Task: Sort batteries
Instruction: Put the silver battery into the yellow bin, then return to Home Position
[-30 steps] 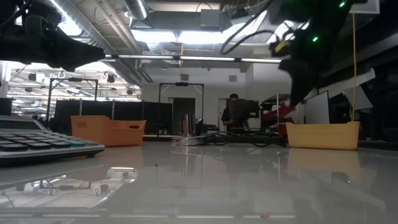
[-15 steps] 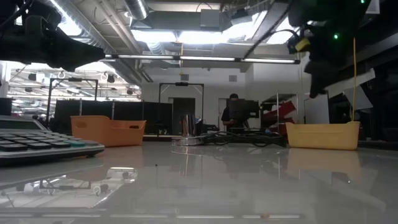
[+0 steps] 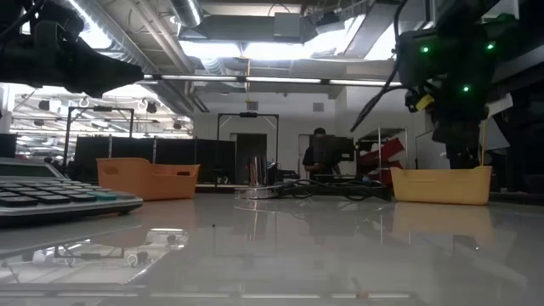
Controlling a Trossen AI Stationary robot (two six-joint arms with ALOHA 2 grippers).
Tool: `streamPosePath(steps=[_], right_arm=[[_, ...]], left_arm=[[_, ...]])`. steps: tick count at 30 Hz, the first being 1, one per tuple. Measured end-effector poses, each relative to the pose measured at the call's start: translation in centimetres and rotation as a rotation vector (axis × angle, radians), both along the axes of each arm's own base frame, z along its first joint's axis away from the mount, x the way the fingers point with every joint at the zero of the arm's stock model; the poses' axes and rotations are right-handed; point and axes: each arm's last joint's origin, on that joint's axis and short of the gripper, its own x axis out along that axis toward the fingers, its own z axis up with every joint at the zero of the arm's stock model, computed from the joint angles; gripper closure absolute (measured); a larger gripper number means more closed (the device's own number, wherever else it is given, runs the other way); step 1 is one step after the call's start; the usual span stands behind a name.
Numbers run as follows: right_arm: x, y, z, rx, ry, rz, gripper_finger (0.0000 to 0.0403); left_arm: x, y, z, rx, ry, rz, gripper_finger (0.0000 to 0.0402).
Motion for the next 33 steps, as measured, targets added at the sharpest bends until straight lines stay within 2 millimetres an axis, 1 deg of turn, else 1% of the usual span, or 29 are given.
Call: streamPosePath(steps=[5, 9, 12, 17, 19, 24, 30, 33], right_arm=[[0.4, -0.5, -0.1, 0.010, -0.017, 0.022, 0.0334], [0.7, -0.5, -0.1, 0.011, -0.026, 0.056, 0.0300], [0.7, -0.5, -0.1, 0.014, -0.011, 0.071, 0.0288], [0.4, -0.4, 0.4, 0.015, -0.025, 0.073, 0.0284], [0.2, -0.4, 1.1, 0.020, -0.041, 0.083, 0.0284], [-0.9, -0.3, 4.0, 0.010, -0.157, 0.148, 0.0283], [-3.7, 0.0, 7.3, -0.009, -0.388, 0.213, 0.0283], [-4.5, 0.3, 7.8, 0.015, -0.591, 0.255, 0.0283]], left_arm=[[0.0, 0.0, 0.0, 0.000, 0.000, 0.000, 0.0271], [0.0, 0.0, 0.0, 0.000, 0.000, 0.000, 0.0271], [0.0, 0.0, 0.0, 0.000, 0.000, 0.000, 0.0271], [0.0, 0.0, 0.0, 0.000, 0.000, 0.000, 0.0271], [0.0, 0.0, 0.0, 0.000, 0.000, 0.000, 0.0271], [0.0, 0.0, 0.0, 0.000, 0.000, 0.000, 0.0271], [0.0, 0.0, 0.0, 0.000, 0.000, 0.000, 0.0271], [0.0, 0.0, 0.0, 0.000, 0.000, 0.000, 0.0271]])
